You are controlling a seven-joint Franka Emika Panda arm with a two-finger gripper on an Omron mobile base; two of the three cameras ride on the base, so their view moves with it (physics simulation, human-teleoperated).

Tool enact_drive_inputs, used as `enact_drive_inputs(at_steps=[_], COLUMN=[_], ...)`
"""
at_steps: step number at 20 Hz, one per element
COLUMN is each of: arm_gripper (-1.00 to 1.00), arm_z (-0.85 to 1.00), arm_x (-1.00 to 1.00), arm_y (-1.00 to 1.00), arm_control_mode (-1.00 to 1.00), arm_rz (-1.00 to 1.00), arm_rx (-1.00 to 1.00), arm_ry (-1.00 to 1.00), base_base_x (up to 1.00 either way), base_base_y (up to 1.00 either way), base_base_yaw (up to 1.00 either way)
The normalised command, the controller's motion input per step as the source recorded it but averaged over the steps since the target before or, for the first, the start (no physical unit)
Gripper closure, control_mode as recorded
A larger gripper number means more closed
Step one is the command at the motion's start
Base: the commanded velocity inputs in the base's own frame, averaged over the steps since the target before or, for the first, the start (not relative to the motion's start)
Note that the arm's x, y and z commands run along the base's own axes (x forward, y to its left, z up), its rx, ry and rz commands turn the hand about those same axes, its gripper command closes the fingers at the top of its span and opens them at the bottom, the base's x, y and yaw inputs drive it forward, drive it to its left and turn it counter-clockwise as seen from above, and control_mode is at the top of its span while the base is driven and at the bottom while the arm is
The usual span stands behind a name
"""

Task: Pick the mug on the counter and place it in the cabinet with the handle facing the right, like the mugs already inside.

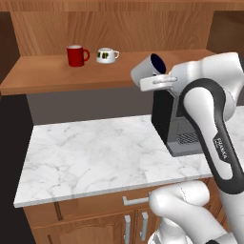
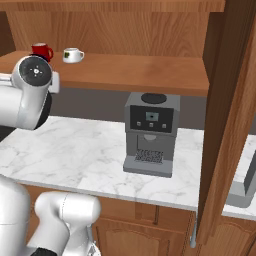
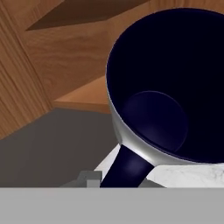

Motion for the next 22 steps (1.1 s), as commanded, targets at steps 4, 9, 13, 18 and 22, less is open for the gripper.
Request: enact_drive_inputs(at_steps=[4, 9, 13, 18, 22], arm_gripper=[1.00, 1.00, 1.00, 1.00, 1.00], arm_z=[0.00, 0.00, 0.00, 0.00, 0.00], arm_x=[0.35, 0.23, 0.14, 0.10, 0.19], arm_y=[-0.17, -0.09, 0.00, 0.00, 0.00], arm_control_mode=[-1.00, -1.00, -1.00, -1.00, -1.00], arm_rz=[0.00, 0.00, 0.02, 0.03, 0.02], arm_rx=[-0.01, -0.03, -0.07, -0.10, -0.13], arm_ry=[0.00, 0.00, 0.00, 0.00, 0.00], base_base_x=[0.00, 0.00, 0.00, 0.00, 0.00], base_base_y=[0.00, 0.00, 0.00, 0.00, 0.00], base_base_yaw=[0.00, 0.00, 0.00, 0.00, 0.00])
